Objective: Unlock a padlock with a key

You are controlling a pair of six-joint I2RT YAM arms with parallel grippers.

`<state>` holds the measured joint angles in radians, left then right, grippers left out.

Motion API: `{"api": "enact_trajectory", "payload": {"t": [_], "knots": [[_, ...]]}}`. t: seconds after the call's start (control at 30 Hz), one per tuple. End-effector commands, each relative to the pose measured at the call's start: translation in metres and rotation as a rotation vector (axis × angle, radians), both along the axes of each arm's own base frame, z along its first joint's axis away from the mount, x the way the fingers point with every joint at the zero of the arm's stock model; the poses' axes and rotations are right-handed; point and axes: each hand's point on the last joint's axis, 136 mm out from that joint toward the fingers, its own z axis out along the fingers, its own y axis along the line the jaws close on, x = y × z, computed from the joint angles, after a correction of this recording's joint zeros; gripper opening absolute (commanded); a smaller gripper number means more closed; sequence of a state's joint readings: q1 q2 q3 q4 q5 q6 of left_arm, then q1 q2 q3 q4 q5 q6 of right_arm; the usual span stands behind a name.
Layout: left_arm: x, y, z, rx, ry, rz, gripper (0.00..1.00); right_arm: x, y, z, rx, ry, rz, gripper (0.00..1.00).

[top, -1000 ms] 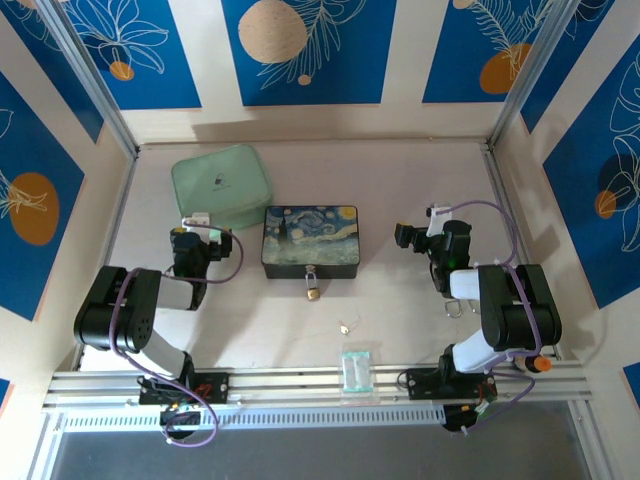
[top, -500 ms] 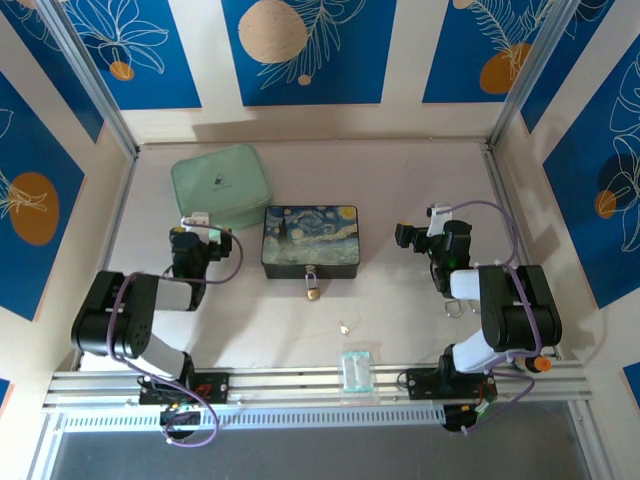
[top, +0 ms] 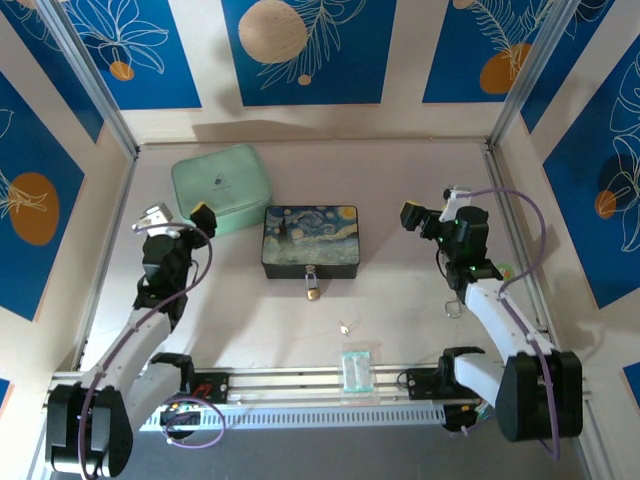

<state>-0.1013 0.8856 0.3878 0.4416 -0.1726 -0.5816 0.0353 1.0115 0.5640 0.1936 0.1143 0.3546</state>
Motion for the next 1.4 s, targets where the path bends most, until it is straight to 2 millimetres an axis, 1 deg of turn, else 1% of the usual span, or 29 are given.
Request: {"api": "enact_trajectory", "payload": {"t": [0.0,0.1,0.17,0.23,0.33,0.43,0.57,0.6,0.67,0.7,0.77,0.83,0.87,0.97,1.03,1.13,1.23,1.37], "knots": [[-0.011,-0.02,-0.022,-0.275,0.128,-0.074,1.0,-0.025,0.009,-0.017,0.211,0.174,0.03,0.99],[-0.015,-0.052,-0.027,-0.399,0.168,-0.223,1.0,-0.038,0.032,-0.019,0.296,0.225,0.141,0.99],[-0.022,-0.069,-0.04,-0.444,0.235,-0.265,1.0,-0.046,0.043,-0.031,0.3,0.31,0.169,0.99],[-0.036,-0.079,-0.057,-0.39,0.359,-0.238,1.0,-0.054,0.051,-0.043,0.285,0.415,0.169,0.99],[-0.054,-0.103,-0.065,-0.273,0.478,-0.267,1.0,-0.07,0.076,-0.057,0.259,0.527,0.253,1.0],[-0.065,-0.135,-0.075,-0.293,0.533,-0.348,1.0,-0.093,0.1,-0.073,0.178,0.615,0.32,0.98],[-0.082,-0.17,-0.087,-0.316,0.59,-0.423,1.0,-0.126,0.125,-0.097,0.054,0.708,0.38,0.88],[-0.086,-0.176,-0.089,-0.314,0.599,-0.433,1.0,-0.134,0.128,-0.102,0.031,0.728,0.388,0.85],[-0.093,-0.188,-0.093,-0.32,0.614,-0.452,1.0,-0.151,0.137,-0.113,-0.008,0.761,0.421,0.77],[-0.097,-0.194,-0.095,-0.327,0.619,-0.46,1.0,-0.159,0.14,-0.117,-0.028,0.775,0.432,0.75],[-0.104,-0.205,-0.099,-0.339,0.628,-0.47,0.99,-0.176,0.144,-0.127,-0.074,0.81,0.437,0.73],[-0.111,-0.214,-0.104,-0.344,0.635,-0.477,0.95,-0.189,0.152,-0.132,-0.086,0.829,0.475,0.66],[-0.113,-0.217,-0.107,-0.354,0.64,-0.475,0.93,-0.196,0.155,-0.136,-0.09,0.84,0.485,0.65],[-0.119,-0.225,-0.114,-0.339,0.648,-0.48,0.93,-0.214,0.167,-0.145,-0.098,0.869,0.524,0.64],[-0.122,-0.231,-0.116,-0.326,0.664,-0.485,0.93,-0.223,0.172,-0.15,-0.123,0.884,0.532,0.61],[-0.127,-0.24,-0.119,-0.327,0.675,-0.498,0.93,-0.23,0.178,-0.159,-0.176,0.895,0.532,0.56],[-0.13,-0.243,-0.124,-0.351,0.682,-0.491,0.93,-0.231,0.184,-0.164,-0.204,0.891,0.531,0.49],[-0.132,-0.244,-0.128,-0.355,0.684,-0.482,0.93,-0.227,0.19,-0.169,-0.219,0.887,0.524,0.48]]}}
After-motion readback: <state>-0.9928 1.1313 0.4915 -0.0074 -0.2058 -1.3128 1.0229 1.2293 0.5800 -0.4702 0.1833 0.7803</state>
